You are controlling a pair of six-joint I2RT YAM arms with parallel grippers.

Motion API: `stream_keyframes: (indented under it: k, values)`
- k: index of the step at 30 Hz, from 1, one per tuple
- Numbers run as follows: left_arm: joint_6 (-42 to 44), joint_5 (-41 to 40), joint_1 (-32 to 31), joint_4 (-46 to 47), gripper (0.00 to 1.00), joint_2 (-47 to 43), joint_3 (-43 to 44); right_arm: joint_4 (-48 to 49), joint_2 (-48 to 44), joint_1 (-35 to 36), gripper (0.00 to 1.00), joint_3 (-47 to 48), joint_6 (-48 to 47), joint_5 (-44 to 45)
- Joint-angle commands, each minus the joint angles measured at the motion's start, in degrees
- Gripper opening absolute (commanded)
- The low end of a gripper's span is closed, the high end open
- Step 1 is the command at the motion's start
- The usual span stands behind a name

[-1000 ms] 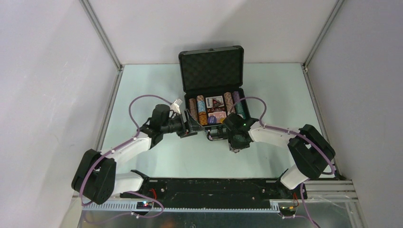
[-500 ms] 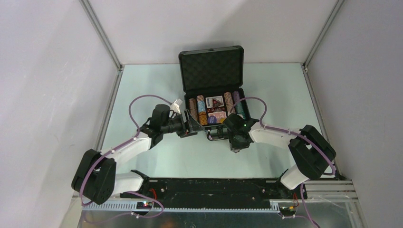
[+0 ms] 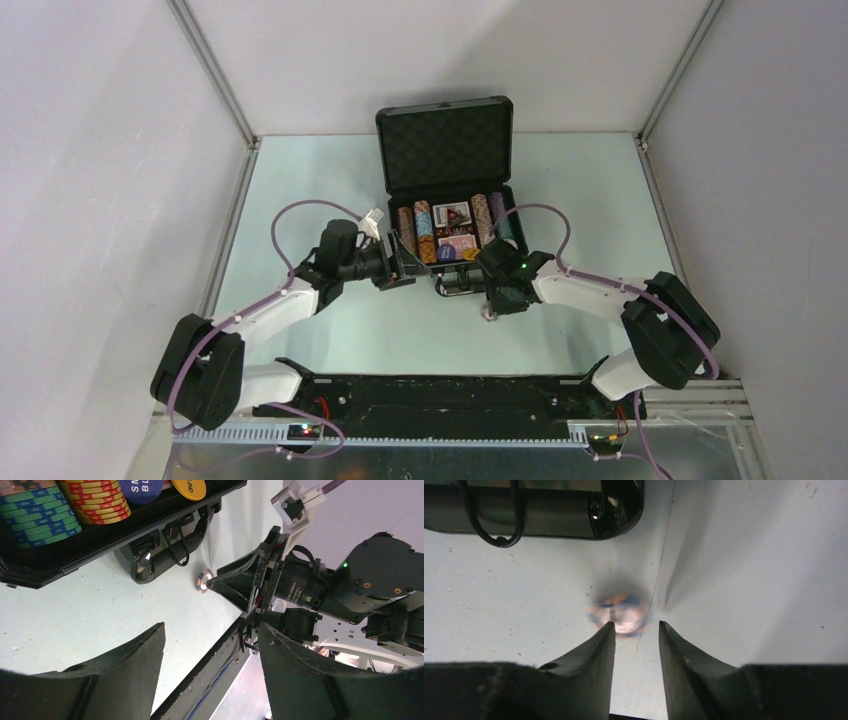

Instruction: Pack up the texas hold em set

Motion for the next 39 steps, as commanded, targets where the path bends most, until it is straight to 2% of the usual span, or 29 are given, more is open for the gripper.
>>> stream_keyframes:
  k: [1,12,13,16,18,20,25,32,39]
  values:
    - [-0.20,-0.56,-0.42,2.00,0.72,0.10,1.47,-1.17,-3.60,-1.25,0.00,1.93,-0.87,-0.27]
    - [-0.30,-0.45,-0.41,1.99,0.72,0.12,1.52,-0.61,-4.79,-2.65,0.00,2.87,-1.39,-1.87]
    - [-0.30,-0.45,-0.41,2.00,0.72,0.08,1.52,-0.11,-4.56,-2.46,0.02,2.91,-1.28,-2.62]
    - [-0.22,-0.52,-0.41,2.00,0.72,-0.01,1.08,0.77,-3.87,-0.81,0.37,3.53,-0.79,-3.23]
    - [-0.14,-0.61,-0.41,2.00,0.72,0.00,0.68,1.10,-2.90,0.64,0.51,4.51,-0.24,-3.13]
    - [-0.13,-0.73,-0.42,1.99,0.72,-0.30,0.13,1.52,-1.39,1.89,0.58,5.62,0.14,-3.32]
    - [-0.27,-1.42,-0.40,1.93,0.72,-1.80,-1.65,1.98,3.24,4.41,0.63,9.04,1.04,-3.33]
    - [-0.52,-1.72,-0.44,1.98,0.72,-3.41,-3.48,1.61,9.78,6.01,0.77,11.45,2.17,-3.47]
    - [-0.53,-2.46,-0.44,1.97,0.72,-4.35,-4.47,1.09,13.50,7.34,0.79,12.38,2.54,-0.61]
